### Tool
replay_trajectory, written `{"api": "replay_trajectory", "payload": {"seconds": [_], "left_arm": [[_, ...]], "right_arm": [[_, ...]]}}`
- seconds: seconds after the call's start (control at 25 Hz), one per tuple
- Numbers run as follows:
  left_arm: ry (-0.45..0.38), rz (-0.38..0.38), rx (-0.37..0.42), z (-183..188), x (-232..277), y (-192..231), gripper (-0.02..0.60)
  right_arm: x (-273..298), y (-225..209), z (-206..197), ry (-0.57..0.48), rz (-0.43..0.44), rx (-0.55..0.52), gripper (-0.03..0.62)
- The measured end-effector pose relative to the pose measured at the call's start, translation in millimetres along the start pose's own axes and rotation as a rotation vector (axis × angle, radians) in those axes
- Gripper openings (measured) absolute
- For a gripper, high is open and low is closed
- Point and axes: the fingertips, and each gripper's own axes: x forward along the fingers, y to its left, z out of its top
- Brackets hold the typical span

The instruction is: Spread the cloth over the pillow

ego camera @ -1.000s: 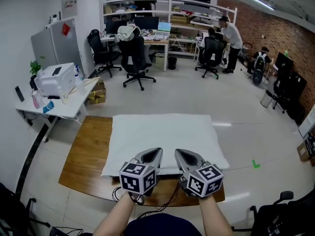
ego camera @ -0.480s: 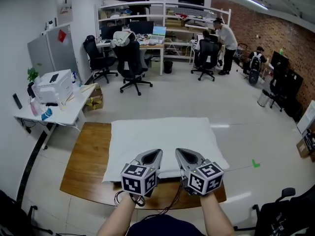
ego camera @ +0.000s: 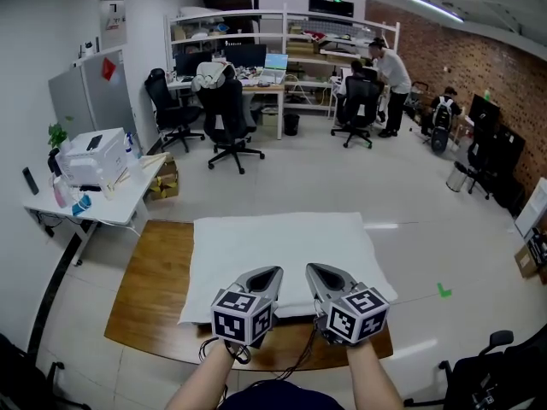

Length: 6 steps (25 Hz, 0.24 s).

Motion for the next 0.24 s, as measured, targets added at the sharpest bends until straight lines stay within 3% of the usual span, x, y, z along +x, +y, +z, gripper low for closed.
{"api": "replay_trajectory", "payload": {"seconds": [0.24], "left_arm": [[0.007,-0.006,0.012,1.5,-0.3,-1.7,0.009]], "right_arm": [[-1.1,1.9,-1.4,0.006,0.005,0.004,0.006]]}}
